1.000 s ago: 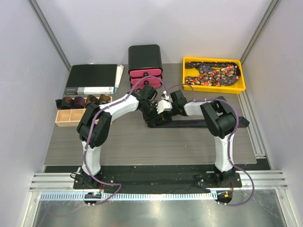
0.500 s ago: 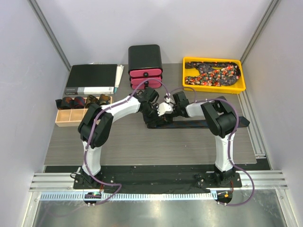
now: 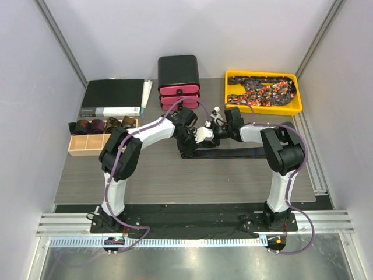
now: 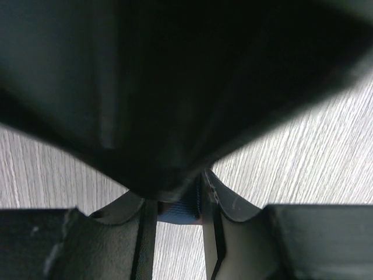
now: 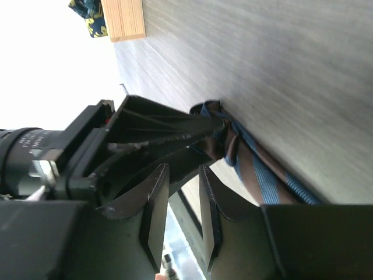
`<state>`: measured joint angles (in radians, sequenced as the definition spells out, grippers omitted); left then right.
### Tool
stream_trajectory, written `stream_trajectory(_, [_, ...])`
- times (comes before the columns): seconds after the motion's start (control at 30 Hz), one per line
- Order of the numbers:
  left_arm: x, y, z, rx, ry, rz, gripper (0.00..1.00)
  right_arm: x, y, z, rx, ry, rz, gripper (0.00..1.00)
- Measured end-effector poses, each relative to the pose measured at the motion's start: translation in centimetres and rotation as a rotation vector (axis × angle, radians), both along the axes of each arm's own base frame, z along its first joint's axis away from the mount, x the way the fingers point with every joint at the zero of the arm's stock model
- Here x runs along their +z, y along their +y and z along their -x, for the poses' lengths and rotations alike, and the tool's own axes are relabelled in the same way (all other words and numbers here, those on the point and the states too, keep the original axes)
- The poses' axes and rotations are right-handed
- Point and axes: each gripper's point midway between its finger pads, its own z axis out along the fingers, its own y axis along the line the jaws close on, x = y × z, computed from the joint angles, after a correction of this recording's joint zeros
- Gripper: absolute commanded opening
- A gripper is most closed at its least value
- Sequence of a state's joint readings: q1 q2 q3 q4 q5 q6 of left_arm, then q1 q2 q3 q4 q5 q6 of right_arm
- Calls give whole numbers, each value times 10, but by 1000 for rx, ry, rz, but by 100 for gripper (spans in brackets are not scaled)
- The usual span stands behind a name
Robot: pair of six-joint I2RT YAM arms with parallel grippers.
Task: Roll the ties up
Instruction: Roll the tie at the center of the board.
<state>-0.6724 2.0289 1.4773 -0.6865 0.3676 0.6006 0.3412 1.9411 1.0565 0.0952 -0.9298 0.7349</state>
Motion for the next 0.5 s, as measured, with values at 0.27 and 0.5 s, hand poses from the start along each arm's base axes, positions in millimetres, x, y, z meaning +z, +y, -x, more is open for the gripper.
stream_trajectory(0.27, [0,0,0,-7,-2,-3,29,-5,11,15,14,48,-23,34])
stream_trajectory(0.5, [-1,2,1,-6,-1,-11,29,-15,20,16,23,66,-47,36])
